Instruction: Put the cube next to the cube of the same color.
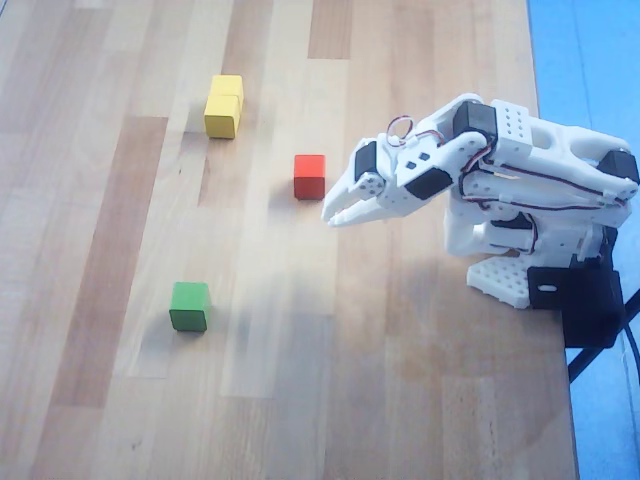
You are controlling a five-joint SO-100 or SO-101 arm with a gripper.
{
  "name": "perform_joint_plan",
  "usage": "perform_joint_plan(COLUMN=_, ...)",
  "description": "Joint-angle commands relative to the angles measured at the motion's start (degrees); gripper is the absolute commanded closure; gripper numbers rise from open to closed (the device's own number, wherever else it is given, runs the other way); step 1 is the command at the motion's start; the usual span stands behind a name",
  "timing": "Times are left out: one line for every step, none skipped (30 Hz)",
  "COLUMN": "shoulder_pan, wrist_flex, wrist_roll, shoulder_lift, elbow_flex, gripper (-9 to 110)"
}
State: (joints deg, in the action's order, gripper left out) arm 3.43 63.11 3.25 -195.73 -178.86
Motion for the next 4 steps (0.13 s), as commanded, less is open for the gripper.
perform_joint_plan(shoulder_pan=-0.4, wrist_flex=0.5, wrist_roll=-0.5, shoulder_lift=-1.8, elbow_flex=1.3, gripper=102)
perform_joint_plan(shoulder_pan=-0.4, wrist_flex=0.5, wrist_roll=-0.5, shoulder_lift=-1.8, elbow_flex=1.3, gripper=102)
perform_joint_plan(shoulder_pan=-0.4, wrist_flex=0.5, wrist_roll=-0.5, shoulder_lift=-1.8, elbow_flex=1.3, gripper=102)
perform_joint_plan(shoulder_pan=-0.4, wrist_flex=0.5, wrist_roll=-0.5, shoulder_lift=-1.8, elbow_flex=1.3, gripper=102)
